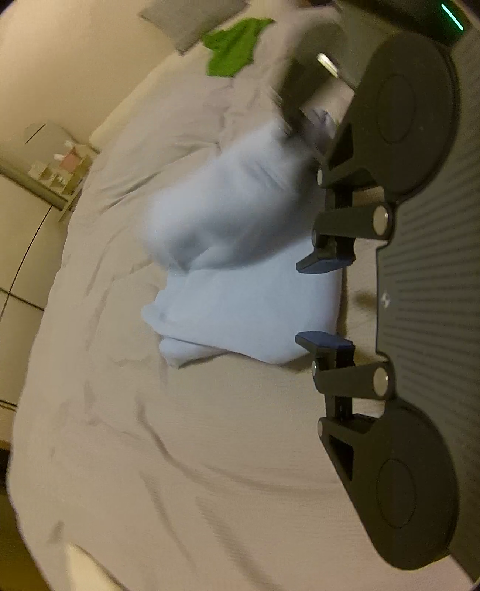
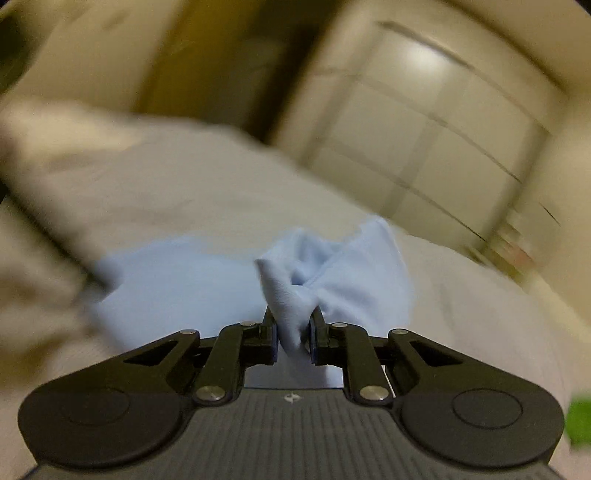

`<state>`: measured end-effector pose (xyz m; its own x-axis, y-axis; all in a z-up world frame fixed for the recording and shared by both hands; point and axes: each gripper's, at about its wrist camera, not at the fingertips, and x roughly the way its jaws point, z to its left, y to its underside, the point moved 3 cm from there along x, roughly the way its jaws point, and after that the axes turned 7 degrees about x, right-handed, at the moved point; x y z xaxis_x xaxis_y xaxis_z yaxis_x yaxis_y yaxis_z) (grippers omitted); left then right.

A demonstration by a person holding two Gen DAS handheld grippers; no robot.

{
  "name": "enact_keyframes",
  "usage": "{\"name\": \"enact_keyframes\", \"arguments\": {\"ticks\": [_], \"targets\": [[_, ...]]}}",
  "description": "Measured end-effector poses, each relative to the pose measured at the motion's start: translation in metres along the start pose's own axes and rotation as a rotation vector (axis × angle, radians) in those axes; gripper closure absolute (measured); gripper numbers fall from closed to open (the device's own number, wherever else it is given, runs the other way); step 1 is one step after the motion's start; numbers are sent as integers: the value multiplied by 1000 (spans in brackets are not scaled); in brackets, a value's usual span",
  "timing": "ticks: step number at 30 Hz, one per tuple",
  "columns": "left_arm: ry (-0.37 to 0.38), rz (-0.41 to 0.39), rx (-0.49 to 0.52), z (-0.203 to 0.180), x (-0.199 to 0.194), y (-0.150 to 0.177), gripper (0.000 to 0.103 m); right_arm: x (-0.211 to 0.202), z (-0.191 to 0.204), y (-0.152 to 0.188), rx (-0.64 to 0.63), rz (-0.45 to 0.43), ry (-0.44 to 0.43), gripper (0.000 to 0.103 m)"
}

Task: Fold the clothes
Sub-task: 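Fold the held end over with the right gripper while the left gripper grasps the bundle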

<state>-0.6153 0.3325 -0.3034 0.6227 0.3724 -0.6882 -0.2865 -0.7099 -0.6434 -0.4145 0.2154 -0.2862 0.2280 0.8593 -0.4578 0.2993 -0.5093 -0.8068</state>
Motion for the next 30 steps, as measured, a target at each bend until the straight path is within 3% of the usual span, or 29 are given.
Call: {"name": "enact_keyframes", "arguments": {"ticks": [2, 4, 7, 10, 13, 17, 21, 25, 30], "targets": [[20, 9, -34, 5, 1, 3, 75, 11, 28, 13, -90, 51, -43, 75], [38, 12, -53, 8, 2, 6, 75, 9, 32, 25, -115, 52, -59, 65], [58, 6, -66, 7, 3, 5, 75, -11, 7, 24, 16, 27, -138, 45], [89, -11, -66, 5, 1, 2, 75, -29, -42, 14, 266, 0, -211, 47], [128, -17, -87, 3, 2, -4, 74, -30, -103, 23, 591, 22, -178, 54], [174, -1, -149, 1, 12, -12, 71, -4, -172, 73, 1056, 143, -118, 57], [225, 23, -206, -5, 35, -26, 71, 26, -192, 119, 1425, 206, -218, 60], [244, 69, -242, -11, 67, -37, 64, 30, -194, 137, 1572, 176, -299, 60], [308, 94, -304, -12, 96, -43, 62, 33, -200, 149, 1636, 162, -312, 60]]}}
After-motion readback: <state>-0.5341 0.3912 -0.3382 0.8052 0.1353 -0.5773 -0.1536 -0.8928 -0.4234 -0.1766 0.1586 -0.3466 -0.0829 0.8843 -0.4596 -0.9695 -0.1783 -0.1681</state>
